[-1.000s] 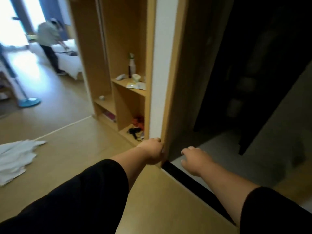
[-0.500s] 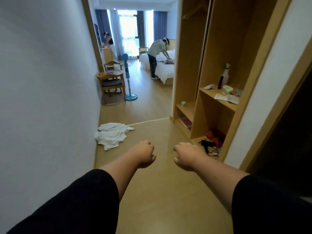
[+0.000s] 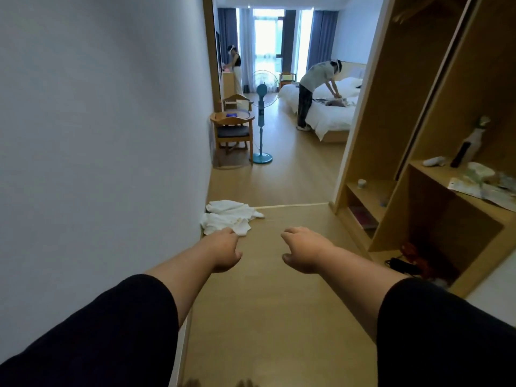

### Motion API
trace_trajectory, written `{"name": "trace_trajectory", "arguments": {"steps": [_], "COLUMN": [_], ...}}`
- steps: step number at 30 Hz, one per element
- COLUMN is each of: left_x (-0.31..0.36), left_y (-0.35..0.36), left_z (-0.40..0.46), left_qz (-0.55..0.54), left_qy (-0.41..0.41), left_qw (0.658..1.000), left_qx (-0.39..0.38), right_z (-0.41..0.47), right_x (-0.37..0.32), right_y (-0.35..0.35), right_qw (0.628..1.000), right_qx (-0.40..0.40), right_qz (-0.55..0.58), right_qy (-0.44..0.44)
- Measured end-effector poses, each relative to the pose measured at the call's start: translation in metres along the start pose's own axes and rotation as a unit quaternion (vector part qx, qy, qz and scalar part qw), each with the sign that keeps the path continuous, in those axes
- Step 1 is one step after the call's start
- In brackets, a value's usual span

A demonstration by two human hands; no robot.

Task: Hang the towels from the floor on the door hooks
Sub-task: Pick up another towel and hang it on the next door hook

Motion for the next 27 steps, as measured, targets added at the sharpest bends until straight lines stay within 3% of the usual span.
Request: {"name": "trace_trajectory", "arguments": {"steps": [10, 27], "left_x": [-0.057, -0.123], "left_y": [0.01, -0.038], "left_z": [0.129, 0.365], "left_qz": [-0.007, -0.047], "left_qy": [-0.045, -0.142], "left_qw": [0.998, 0.988], "left_qx": [-0.032, -0.03], "right_z": [0.161, 0.414], "right_x": [0.024, 0.108], "right_y": [0.016, -0.033], "right_qw": [0.997, 0.987], "right_qx": [-0.037, -0.05], "right_qz": [-0.013, -0.002], "right_qy": [-0.06, -0.155]}}
Point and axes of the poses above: each hand's wrist, its own z-axis towards the middle knuckle, its own y-axis out of the palm, x = y × z, the point moved 7 cm from there along z, towards the middle knuckle
